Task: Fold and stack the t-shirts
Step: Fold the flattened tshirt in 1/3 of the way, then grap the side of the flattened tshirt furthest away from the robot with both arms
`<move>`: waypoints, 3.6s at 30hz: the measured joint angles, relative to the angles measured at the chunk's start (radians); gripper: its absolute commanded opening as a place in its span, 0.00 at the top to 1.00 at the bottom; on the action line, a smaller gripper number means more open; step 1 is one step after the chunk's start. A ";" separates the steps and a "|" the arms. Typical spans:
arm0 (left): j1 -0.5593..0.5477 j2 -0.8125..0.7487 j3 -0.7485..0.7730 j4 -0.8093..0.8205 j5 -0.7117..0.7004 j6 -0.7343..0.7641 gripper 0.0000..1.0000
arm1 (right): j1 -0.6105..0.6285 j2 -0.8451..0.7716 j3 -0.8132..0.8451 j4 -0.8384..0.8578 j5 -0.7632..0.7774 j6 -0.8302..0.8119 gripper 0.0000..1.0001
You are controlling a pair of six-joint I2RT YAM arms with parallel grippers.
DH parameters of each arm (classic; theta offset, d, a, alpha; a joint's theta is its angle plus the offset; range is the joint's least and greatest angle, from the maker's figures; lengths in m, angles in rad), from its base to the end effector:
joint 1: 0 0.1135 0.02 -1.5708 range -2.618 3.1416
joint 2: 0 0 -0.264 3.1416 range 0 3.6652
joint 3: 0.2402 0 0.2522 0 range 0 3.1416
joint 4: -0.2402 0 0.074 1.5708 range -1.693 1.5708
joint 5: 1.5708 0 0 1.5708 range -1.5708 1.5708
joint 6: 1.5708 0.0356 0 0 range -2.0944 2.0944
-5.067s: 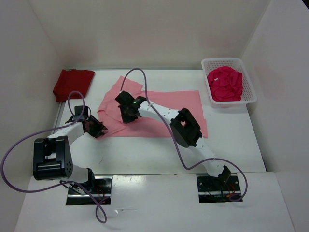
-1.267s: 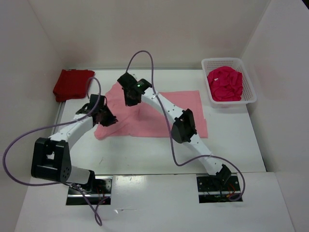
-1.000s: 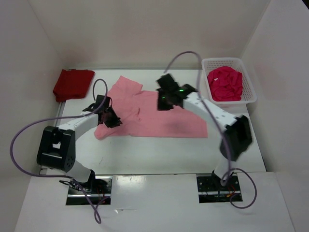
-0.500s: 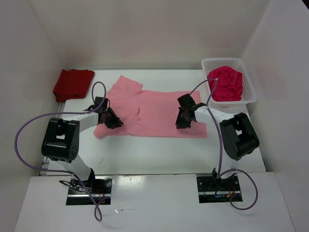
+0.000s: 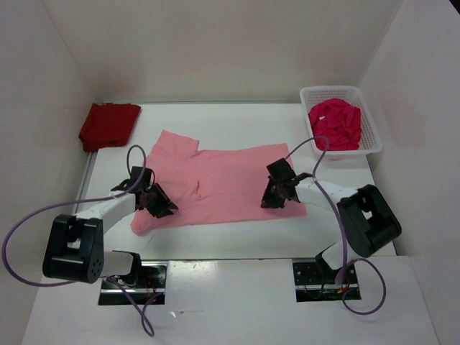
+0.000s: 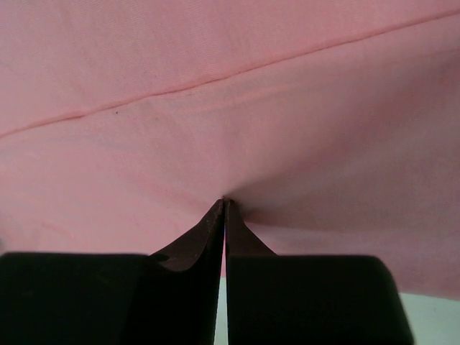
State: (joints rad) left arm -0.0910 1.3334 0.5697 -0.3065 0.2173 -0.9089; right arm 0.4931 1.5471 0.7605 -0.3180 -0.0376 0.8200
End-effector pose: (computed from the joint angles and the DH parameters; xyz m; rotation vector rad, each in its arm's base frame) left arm 0.2269 -0.0284 0.1486 -1.0205 2.5472 -0.5988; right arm 0.2447 0.1330 0.1485 0.4372 2.7265 0.4413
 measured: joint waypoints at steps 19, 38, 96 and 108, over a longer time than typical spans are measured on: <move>0.048 0.351 0.769 -0.024 -0.170 0.201 0.72 | -0.035 -0.234 0.106 -0.094 -0.103 -0.019 0.89; 0.067 1.050 1.440 -0.158 -0.357 0.417 0.47 | -0.042 -0.087 0.149 -0.085 -0.189 -0.124 0.86; 0.035 1.027 1.570 -0.114 -0.290 0.457 1.00 | -0.388 0.506 0.734 -0.103 0.208 -0.296 0.62; 0.043 0.941 1.226 -0.076 -0.290 0.436 1.00 | -0.329 0.540 0.735 -0.134 0.268 -0.309 0.58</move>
State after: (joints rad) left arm -0.0483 2.2749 1.7958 -0.3820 -0.0727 -0.4728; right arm 0.1642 2.0869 1.4956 -0.4515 0.2302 0.5106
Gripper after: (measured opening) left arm 0.003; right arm 0.422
